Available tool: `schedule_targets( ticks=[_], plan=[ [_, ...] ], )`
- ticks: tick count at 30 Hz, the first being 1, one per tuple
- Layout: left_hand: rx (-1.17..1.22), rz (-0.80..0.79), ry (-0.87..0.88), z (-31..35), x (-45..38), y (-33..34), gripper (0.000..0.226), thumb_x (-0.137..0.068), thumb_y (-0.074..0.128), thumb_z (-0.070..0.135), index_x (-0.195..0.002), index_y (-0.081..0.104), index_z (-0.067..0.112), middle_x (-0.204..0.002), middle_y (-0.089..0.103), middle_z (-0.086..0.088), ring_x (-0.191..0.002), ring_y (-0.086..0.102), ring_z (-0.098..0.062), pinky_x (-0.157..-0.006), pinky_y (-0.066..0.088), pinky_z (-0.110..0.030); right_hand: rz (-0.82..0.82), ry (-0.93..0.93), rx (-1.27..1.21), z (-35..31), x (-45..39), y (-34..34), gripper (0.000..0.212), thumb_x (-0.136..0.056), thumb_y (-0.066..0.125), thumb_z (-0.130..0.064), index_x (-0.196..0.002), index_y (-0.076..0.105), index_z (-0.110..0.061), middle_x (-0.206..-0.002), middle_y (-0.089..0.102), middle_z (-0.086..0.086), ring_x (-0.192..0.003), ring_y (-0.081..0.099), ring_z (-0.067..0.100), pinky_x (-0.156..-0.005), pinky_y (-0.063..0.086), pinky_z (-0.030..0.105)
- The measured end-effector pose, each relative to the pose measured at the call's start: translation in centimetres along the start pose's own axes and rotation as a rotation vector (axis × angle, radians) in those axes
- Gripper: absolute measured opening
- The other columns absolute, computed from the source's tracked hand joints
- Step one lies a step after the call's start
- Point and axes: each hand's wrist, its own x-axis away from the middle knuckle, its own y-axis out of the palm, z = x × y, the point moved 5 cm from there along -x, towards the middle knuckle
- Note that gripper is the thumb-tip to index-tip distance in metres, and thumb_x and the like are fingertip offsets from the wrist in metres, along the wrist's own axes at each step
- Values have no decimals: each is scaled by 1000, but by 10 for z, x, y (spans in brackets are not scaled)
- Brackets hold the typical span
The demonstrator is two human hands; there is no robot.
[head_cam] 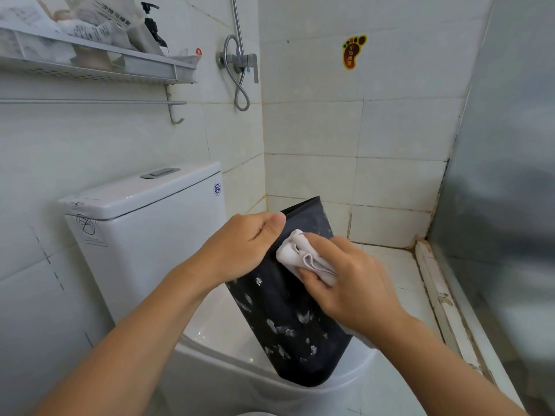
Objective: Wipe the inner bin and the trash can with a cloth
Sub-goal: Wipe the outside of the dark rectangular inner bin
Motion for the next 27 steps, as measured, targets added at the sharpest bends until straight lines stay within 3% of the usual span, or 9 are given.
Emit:
schedule_targets(
  ticks=[2, 4, 6, 8, 13, 17, 19, 24, 27],
  plan=[
    [-19, -35, 22, -7, -1, -2, 57, -81, 34, 91, -76, 59, 40, -60, 52, 13, -57, 46, -5, -57, 38, -26, 12, 94, 28, 16, -12, 5, 42, -95, 52, -56, -135, 54, -43, -92, 58, -9, -67, 58, 20, -56, 51, 38],
    [-15, -78, -6, -13, -2, -2, 74, -64, 53, 98, -97, 69, 34, -78, 69, 7, -71, 65, -11, -68, 56, -38, 33, 203, 50, 32, -19, 7, 39, -96, 56, -53, -133, 54, -41, -91, 58, -7, -69, 58, 21, -58, 49, 36],
    [3, -108, -32, -17, -4, -3, 72, -60, 73, 84, -106, 70, 29, -87, 73, 7, -82, 71, -15, -80, 59, -47, 60, 234, 71, 37, -18, 8, 39, -96, 59, -51, -133, 56, -39, -90, 58, -6, -68, 58, 23, -57, 46, 34],
    [16, -119, -33, -17, -4, -3, 52, -67, 83, 65, -106, 70, 33, -90, 73, 9, -84, 71, -13, -82, 59, -47, 75, 197, 72, 33, -13, 6, 42, -95, 57, -52, -134, 56, -37, -88, 56, -6, -64, 55, 22, -53, 43, 34],
    [37, -111, -13, -13, -5, -3, 34, -78, 88, 36, -106, 70, 36, -91, 73, 11, -81, 70, -11, -78, 59, -45, 18, 10, 91, 15, 5, 0, 48, -95, 52, -59, -139, 55, -39, -84, 47, -14, -56, 46, 12, -45, 36, 24],
    [-16, -133, 42, -2, -4, 3, 35, -77, 87, 39, -107, 68, 35, -91, 73, 10, -80, 69, -11, -75, 58, -41, 132, 97, 104, 21, -19, -11, 46, -94, 56, -53, -137, 53, -38, -86, 53, -7, -58, 52, 19, -47, 48, 37],
    [-63, -130, 39, 3, -4, 6, 35, -76, 85, 44, -104, 67, 34, -89, 72, 12, -80, 68, -9, -74, 57, -39, 193, 166, 116, 20, -28, -17, 42, -94, 60, -50, -134, 54, -36, -87, 54, -5, -59, 54, 23, -48, 49, 37],
    [-63, -100, 22, -1, -4, 5, 31, -74, 84, 39, -99, 65, 34, -85, 70, 11, -77, 66, -11, -74, 56, -43, 84, -60, 62, -6, -18, -10, 47, -94, 60, -51, -139, 54, -40, -91, 53, -8, -59, 53, 21, -47, 47, 36],
    [-35, -97, 31, -2, -3, 4, 31, -77, 87, 38, -100, 68, 31, -86, 71, 9, -77, 67, -12, -75, 56, -43, 125, 214, 126, 34, -34, -14, 37, -95, 59, -51, -131, 56, -41, -92, 58, -4, -66, 58, 25, -55, 48, 36]
  ],
)
